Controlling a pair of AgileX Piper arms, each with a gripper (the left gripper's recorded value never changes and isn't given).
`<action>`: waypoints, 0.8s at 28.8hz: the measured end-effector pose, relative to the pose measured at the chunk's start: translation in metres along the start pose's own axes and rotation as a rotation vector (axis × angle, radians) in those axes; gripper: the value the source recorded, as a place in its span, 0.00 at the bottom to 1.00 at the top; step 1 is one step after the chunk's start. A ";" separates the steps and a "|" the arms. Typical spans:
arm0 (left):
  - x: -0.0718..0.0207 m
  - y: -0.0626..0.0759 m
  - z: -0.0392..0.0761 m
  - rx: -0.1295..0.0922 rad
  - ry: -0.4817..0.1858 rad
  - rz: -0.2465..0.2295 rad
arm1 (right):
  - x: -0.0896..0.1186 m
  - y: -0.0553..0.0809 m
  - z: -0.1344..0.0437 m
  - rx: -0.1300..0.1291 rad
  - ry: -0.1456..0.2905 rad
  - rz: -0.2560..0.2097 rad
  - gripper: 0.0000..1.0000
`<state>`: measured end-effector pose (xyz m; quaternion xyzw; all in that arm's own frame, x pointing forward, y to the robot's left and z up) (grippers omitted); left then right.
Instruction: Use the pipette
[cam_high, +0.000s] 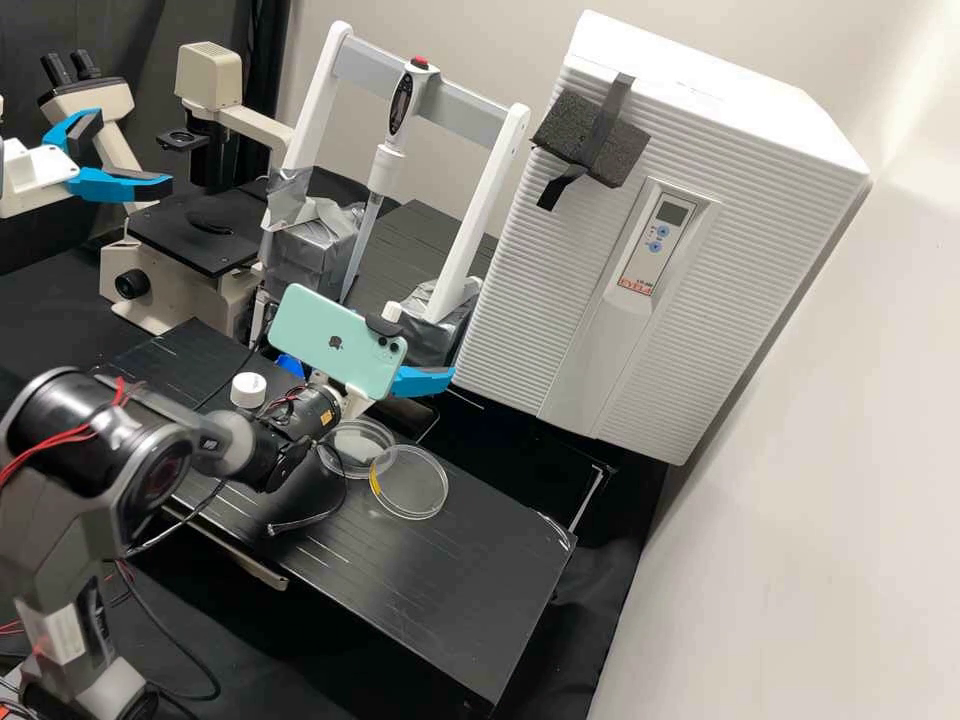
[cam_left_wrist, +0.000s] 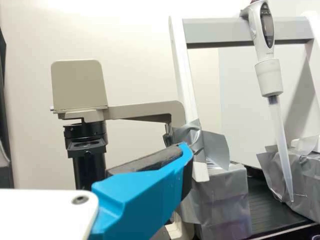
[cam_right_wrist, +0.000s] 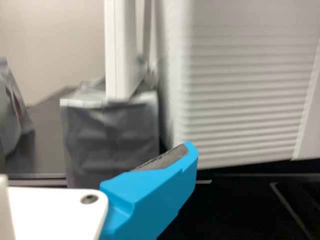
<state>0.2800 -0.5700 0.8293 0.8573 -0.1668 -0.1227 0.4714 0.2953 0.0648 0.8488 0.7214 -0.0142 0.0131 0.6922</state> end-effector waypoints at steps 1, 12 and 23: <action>0.0000 0.000 0.000 -0.008 -0.002 -0.001 | -0.007 0.006 -0.004 0.013 0.019 0.014 1.00; 0.0012 0.001 0.003 -0.018 -0.013 0.003 | -0.046 0.034 -0.051 0.055 0.216 0.097 1.00; 0.0003 -0.002 0.010 -0.025 -0.037 -0.008 | -0.030 0.051 -0.129 0.038 0.318 0.117 1.00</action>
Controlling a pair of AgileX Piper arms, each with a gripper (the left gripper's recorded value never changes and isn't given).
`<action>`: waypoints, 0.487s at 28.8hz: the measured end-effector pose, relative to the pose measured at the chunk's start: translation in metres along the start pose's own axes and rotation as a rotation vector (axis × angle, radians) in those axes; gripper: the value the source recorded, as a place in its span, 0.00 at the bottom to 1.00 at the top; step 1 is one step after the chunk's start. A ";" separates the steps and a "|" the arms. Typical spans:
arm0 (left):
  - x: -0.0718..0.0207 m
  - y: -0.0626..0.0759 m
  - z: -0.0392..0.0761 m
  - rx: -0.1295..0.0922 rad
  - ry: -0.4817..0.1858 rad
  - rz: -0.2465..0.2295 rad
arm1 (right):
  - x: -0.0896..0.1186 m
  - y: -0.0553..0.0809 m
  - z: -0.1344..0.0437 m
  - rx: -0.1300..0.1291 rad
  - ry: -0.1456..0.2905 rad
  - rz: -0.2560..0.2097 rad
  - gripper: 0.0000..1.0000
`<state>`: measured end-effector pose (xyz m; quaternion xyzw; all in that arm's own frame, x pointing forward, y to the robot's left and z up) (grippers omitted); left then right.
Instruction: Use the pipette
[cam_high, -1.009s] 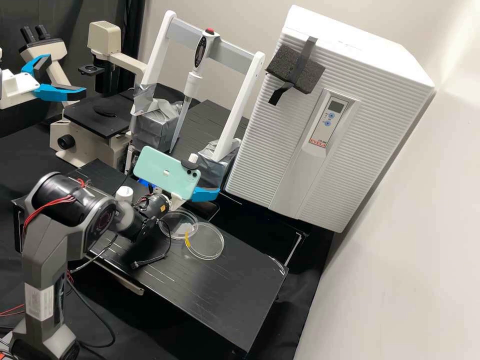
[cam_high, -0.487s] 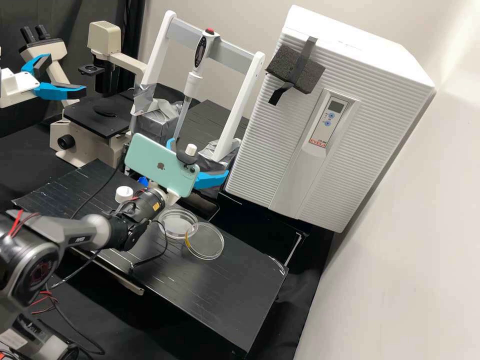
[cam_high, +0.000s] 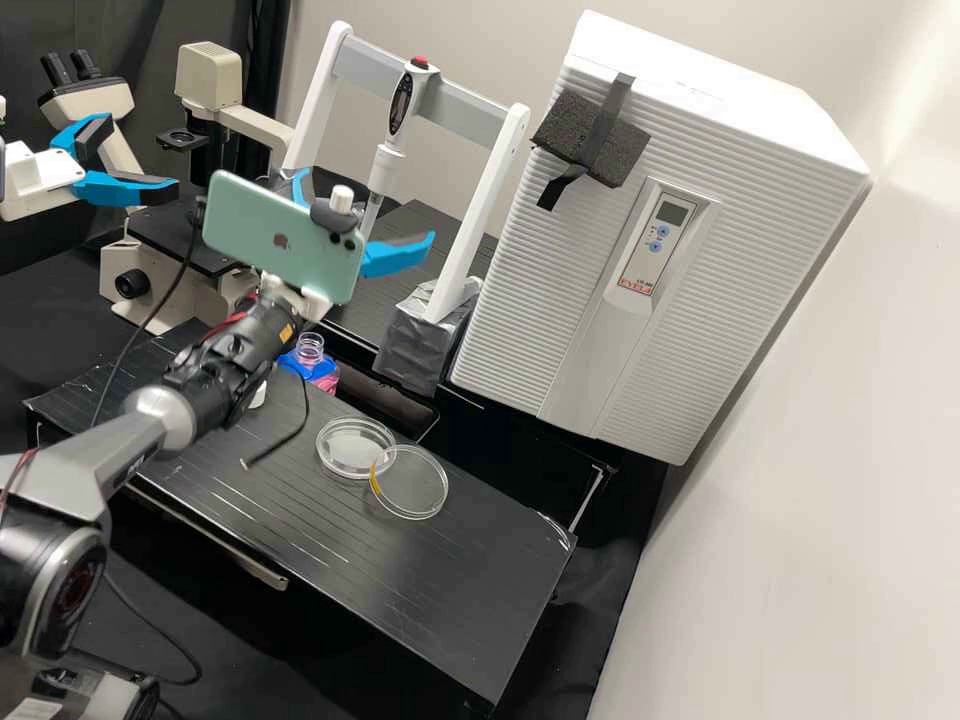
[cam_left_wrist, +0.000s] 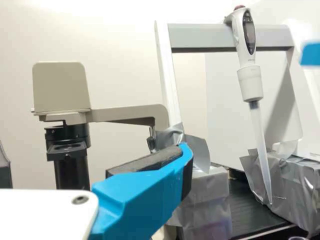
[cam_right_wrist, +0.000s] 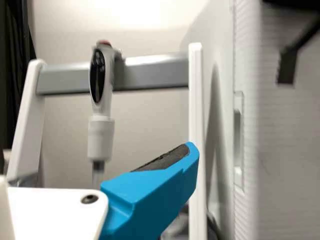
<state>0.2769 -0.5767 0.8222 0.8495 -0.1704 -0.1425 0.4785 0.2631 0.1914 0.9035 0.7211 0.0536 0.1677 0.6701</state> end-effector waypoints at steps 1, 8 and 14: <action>-0.0004 -0.001 0.000 -0.009 -0.002 -0.003 | 0.005 -0.001 -0.004 -0.009 0.002 -0.003 1.00; -0.0014 -0.003 0.003 -0.010 -0.037 -0.020 | 0.042 -0.008 -0.017 -0.065 -0.033 -0.036 1.00; -0.0010 -0.004 0.003 -0.010 -0.036 -0.023 | 0.066 -0.011 -0.018 -0.076 -0.075 -0.034 1.00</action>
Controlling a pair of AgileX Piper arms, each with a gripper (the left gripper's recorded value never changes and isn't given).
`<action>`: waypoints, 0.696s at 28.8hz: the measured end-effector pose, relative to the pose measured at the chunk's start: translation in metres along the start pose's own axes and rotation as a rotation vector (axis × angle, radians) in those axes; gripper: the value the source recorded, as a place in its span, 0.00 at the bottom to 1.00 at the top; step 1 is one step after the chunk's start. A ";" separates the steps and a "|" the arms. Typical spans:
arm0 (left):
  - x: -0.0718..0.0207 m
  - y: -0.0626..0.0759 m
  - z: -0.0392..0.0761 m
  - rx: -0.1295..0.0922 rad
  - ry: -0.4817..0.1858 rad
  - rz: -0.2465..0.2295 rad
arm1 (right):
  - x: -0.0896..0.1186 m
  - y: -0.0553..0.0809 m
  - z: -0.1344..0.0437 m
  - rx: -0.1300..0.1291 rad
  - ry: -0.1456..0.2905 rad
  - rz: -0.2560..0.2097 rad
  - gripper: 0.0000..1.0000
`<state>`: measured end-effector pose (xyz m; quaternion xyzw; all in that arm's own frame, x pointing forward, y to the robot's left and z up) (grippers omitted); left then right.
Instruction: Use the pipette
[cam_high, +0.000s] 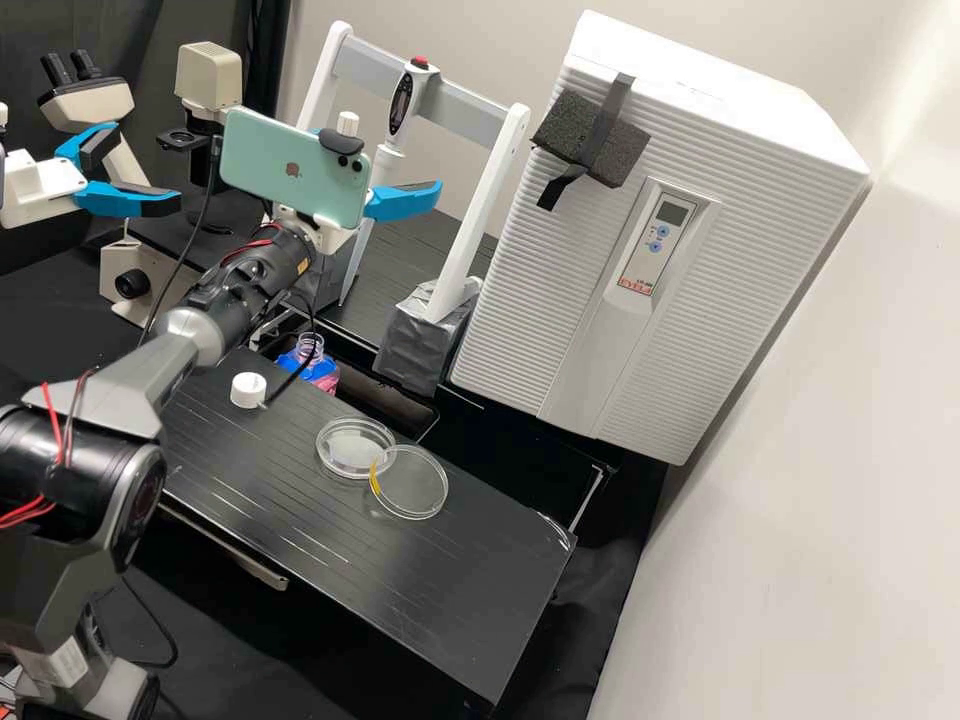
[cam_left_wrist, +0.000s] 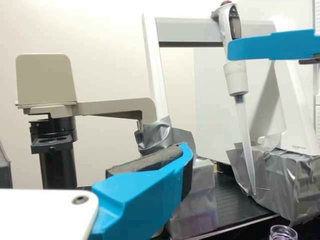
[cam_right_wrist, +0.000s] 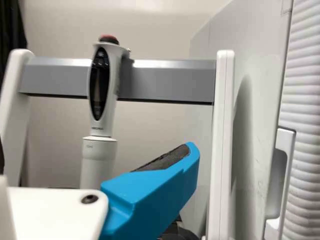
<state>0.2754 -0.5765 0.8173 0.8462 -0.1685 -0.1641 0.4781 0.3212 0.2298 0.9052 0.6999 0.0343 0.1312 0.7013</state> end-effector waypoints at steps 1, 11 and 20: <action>0.0001 0.000 0.000 0.000 0.000 -0.001 | 0.003 0.000 -0.001 0.000 -0.004 0.002 1.00; 0.0016 -0.005 -0.001 -0.002 0.004 -0.015 | 0.032 -0.005 -0.006 -0.070 -0.042 -0.015 0.00; 0.0037 -0.010 -0.003 -0.003 0.008 -0.033 | 0.049 -0.009 -0.006 -0.073 -0.072 -0.025 0.00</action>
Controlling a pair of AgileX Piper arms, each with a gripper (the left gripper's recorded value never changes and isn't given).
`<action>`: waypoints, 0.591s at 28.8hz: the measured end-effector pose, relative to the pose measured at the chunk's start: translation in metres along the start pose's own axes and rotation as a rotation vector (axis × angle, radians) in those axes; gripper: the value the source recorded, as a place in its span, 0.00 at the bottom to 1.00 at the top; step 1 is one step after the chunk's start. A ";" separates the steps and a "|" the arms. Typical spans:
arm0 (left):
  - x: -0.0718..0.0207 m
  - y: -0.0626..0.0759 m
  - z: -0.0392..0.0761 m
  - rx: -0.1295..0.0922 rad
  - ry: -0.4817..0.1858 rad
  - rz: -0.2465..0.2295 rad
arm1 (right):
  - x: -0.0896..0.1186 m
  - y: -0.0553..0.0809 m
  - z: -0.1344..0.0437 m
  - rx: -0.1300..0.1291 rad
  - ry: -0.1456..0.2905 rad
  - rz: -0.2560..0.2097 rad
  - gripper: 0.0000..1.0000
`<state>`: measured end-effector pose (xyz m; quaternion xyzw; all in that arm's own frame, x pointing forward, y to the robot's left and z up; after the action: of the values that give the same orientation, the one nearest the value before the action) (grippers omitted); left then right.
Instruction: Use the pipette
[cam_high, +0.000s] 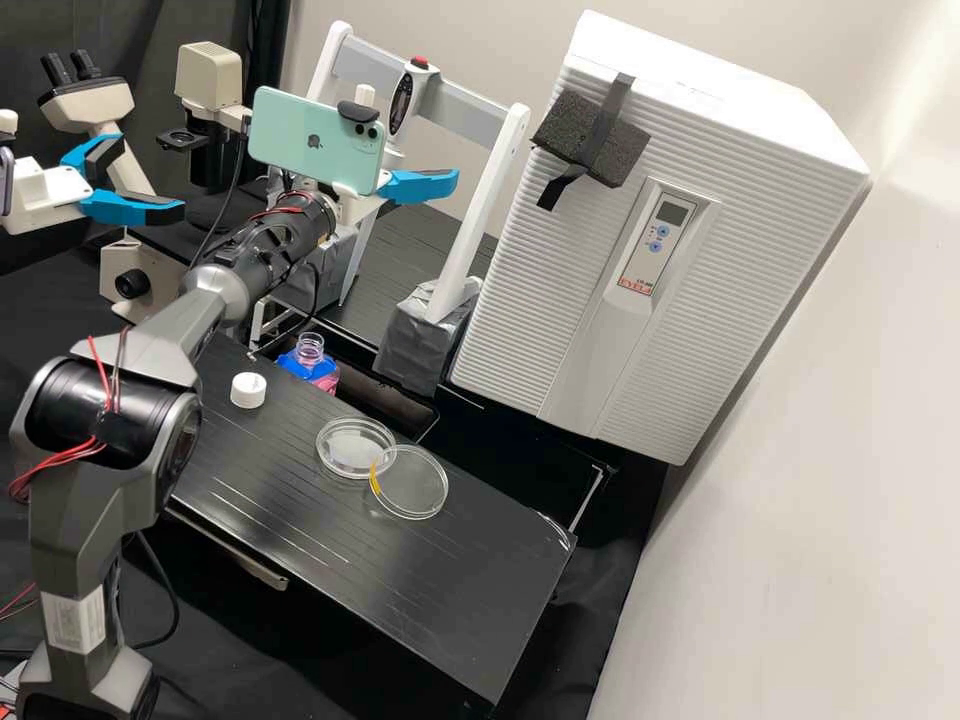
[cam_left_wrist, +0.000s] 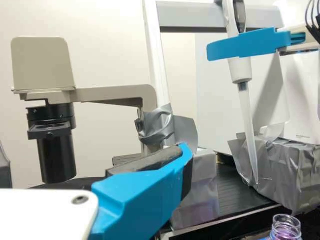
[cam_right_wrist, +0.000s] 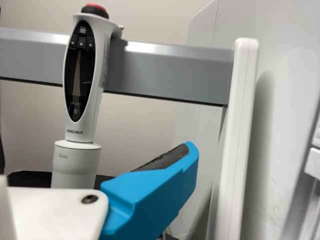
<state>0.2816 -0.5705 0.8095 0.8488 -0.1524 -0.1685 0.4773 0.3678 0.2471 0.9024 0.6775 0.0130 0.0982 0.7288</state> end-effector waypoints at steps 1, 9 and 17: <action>0.0000 0.000 0.000 0.000 0.000 0.000 | 0.001 -0.001 0.000 -0.002 -0.003 -0.005 0.00; 0.0027 0.004 0.000 0.002 -0.003 0.013 | 0.003 -0.004 0.001 0.006 -0.011 -0.037 0.00; 0.0059 0.009 0.001 0.004 -0.007 0.031 | 0.003 -0.003 0.002 0.005 -0.014 -0.036 0.00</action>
<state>0.2856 -0.5782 0.8156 0.8468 -0.1677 -0.1638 0.4775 0.3715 0.2457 0.8996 0.6797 0.0204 0.0806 0.7288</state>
